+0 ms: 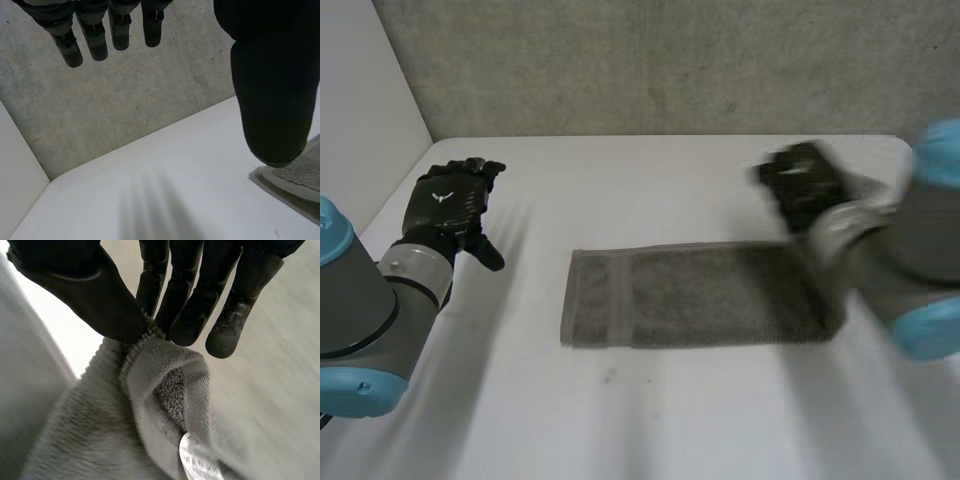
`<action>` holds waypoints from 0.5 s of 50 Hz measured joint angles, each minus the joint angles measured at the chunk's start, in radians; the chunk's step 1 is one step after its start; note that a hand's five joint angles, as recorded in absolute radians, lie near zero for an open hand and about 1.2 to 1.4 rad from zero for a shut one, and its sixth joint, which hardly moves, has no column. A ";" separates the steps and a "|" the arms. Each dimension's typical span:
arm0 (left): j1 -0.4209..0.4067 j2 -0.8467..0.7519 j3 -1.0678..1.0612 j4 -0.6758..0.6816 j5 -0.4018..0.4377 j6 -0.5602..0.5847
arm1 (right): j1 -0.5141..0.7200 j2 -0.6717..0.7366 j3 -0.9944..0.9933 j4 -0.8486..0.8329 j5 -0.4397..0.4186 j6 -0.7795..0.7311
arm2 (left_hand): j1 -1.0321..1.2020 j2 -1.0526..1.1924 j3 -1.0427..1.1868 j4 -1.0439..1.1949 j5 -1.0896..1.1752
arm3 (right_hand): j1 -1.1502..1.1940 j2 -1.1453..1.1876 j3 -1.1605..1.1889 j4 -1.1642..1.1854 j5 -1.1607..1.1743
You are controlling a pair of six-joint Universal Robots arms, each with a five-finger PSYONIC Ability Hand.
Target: Fold the towel.
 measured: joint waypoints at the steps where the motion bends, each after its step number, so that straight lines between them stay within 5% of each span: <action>1: 0.000 0.000 0.000 0.000 0.000 0.000 | 0.079 0.027 -0.022 -0.002 0.003 0.005 | 0.000 0.000 0.000 0.000 0.000 | 0.000 0.000 0.000 0.000 0.000; 8: 0.000 0.001 0.000 0.000 -0.001 0.000 | 0.384 0.196 -0.122 -0.010 0.012 0.000 | 0.000 0.000 0.000 0.000 0.000 | 0.000 0.000 0.000 0.000 0.000; 18: 0.000 0.000 -0.001 0.000 0.000 0.000 | 0.510 0.350 -0.203 -0.006 0.018 -0.019 | 0.000 0.000 0.000 0.000 0.000 | 0.000 -0.002 -0.002 -0.004 -0.004; 25: -0.001 0.000 -0.010 0.001 0.002 0.000 | 0.500 0.319 -0.200 0.000 0.027 -0.011 | 0.000 0.000 0.000 0.000 0.000 | -0.948 -0.937 -0.933 -0.943 -0.982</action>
